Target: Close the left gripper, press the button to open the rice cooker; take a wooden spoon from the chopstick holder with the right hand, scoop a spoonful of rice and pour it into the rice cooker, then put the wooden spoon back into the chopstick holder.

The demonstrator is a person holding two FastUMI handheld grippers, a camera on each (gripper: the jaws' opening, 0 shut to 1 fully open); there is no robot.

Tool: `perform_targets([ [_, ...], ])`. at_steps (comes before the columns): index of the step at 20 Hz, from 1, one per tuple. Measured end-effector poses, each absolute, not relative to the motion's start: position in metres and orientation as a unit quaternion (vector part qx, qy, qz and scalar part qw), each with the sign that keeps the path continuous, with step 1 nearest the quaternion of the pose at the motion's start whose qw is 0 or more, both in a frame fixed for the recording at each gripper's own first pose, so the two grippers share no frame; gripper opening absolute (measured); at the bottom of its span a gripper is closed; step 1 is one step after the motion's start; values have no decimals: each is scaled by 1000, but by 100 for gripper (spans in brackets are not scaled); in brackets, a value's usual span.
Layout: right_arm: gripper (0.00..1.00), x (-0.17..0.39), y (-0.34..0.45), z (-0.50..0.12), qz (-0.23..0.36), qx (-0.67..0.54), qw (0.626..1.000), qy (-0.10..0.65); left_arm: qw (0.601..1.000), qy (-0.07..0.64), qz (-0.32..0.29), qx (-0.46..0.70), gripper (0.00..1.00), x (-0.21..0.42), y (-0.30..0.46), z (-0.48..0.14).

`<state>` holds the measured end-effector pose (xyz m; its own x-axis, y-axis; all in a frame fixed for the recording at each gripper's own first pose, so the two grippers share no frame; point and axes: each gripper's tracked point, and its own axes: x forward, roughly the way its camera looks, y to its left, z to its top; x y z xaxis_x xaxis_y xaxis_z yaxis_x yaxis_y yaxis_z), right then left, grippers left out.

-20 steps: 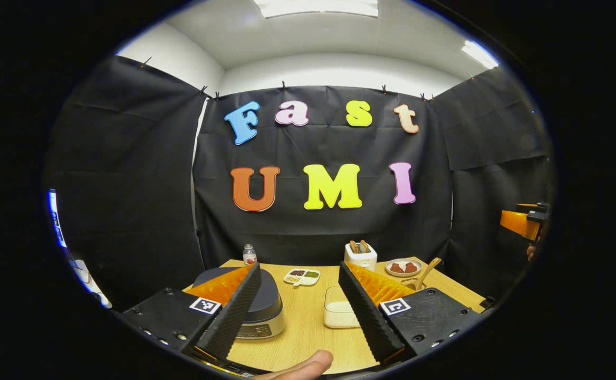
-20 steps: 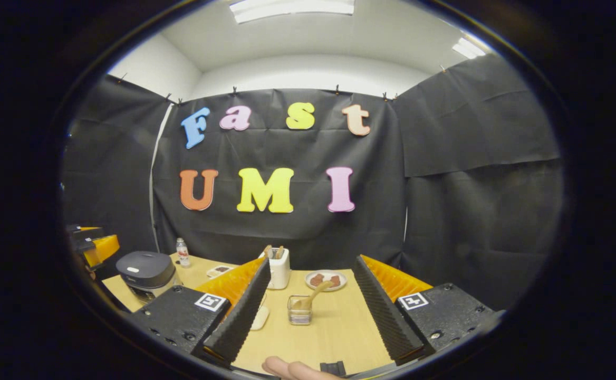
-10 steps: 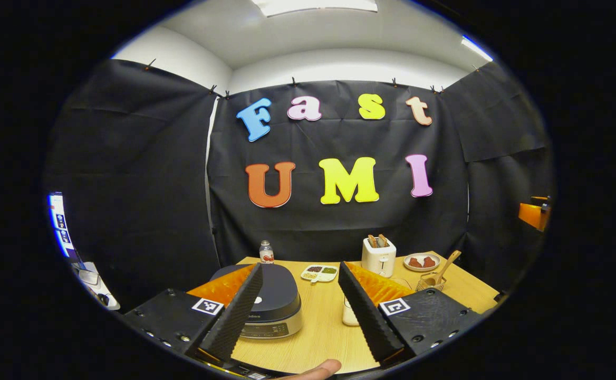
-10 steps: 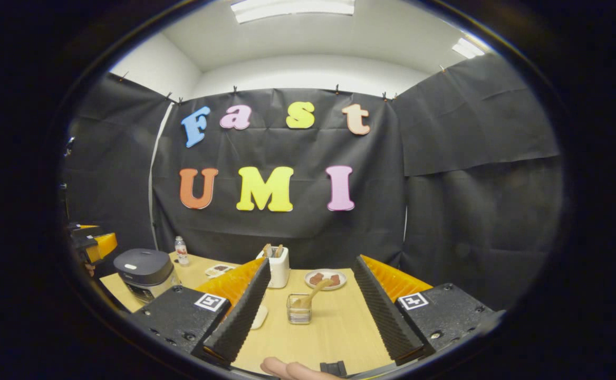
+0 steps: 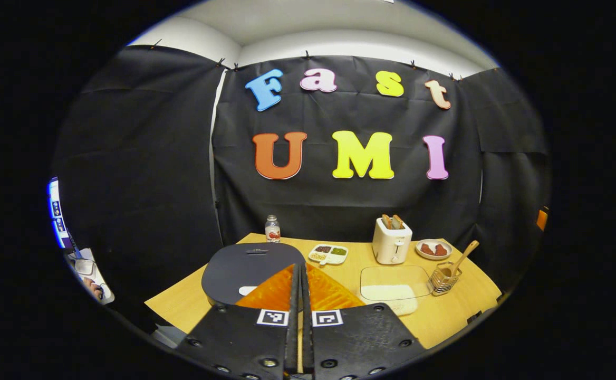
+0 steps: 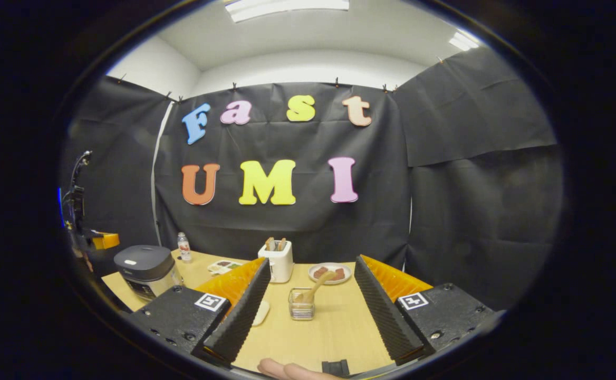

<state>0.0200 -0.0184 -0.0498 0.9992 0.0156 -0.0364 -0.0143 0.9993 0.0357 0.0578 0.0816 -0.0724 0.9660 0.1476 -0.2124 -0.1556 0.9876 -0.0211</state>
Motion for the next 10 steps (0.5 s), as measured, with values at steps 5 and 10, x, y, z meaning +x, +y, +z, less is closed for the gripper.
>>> perform_targets([
  [5,98,29,-27,-67,9,18,999,32,973,198,119,-6,0,73,116,-116],
  [10,100,32,-27,-81,15,8,999,41,956,257,143,-21,0,87,140,-150],
])
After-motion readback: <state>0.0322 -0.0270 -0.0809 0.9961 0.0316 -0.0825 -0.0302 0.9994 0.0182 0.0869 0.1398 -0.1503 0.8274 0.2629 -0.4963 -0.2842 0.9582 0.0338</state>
